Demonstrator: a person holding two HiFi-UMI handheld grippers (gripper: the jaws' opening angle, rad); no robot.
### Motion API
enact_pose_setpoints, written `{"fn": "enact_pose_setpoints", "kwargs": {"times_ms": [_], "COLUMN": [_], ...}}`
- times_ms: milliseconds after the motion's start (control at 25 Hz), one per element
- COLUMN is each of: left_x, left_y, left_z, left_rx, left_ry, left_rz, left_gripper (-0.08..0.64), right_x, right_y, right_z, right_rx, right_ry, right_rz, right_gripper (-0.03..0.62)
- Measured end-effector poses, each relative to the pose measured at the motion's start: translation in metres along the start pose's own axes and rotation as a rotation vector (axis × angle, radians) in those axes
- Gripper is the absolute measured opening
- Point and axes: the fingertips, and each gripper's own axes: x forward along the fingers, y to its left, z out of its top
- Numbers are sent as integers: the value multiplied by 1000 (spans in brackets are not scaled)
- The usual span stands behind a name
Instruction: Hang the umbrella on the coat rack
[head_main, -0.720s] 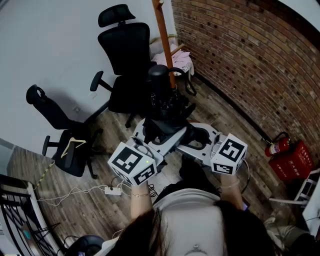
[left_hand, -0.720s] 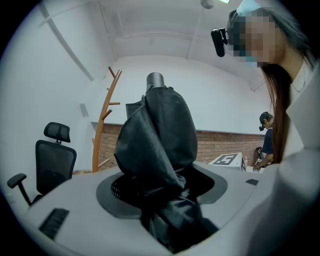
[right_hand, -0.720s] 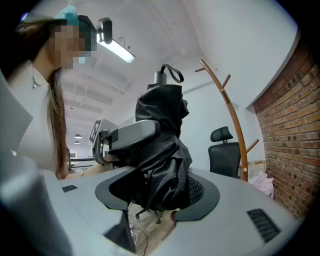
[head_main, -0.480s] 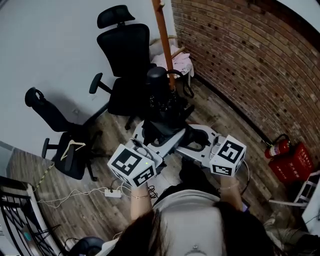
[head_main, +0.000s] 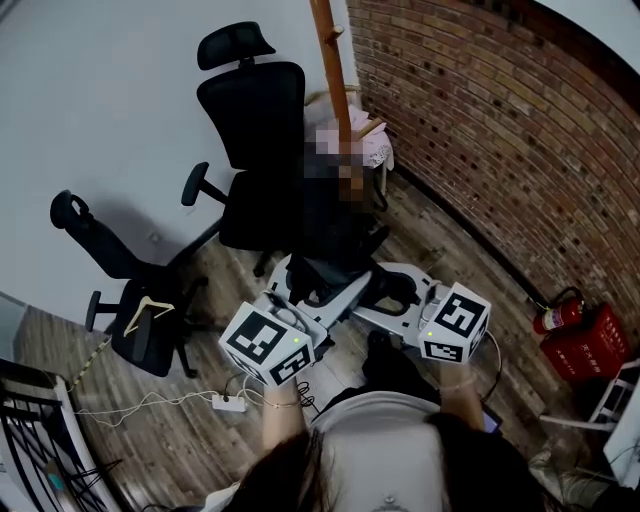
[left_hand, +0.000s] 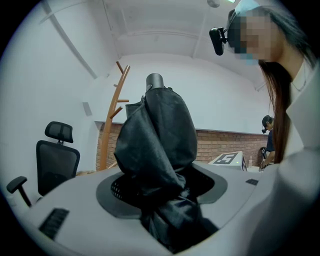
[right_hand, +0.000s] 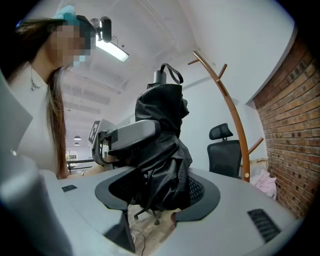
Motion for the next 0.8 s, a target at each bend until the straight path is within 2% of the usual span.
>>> {"fn": "enact_pose_setpoints", "kwargs": {"times_ms": [800], "left_x": [69], "left_y": [66], "left_z": [12], "left_rx": [11], "left_ry": [-20], "left_rz": [43], "left_gripper": [281], "right_x": [19], "right_y": [-92], "right_z": [23], "right_rx": [-10], "right_ry": [10], "right_rz": [20], "right_gripper": [244]}}
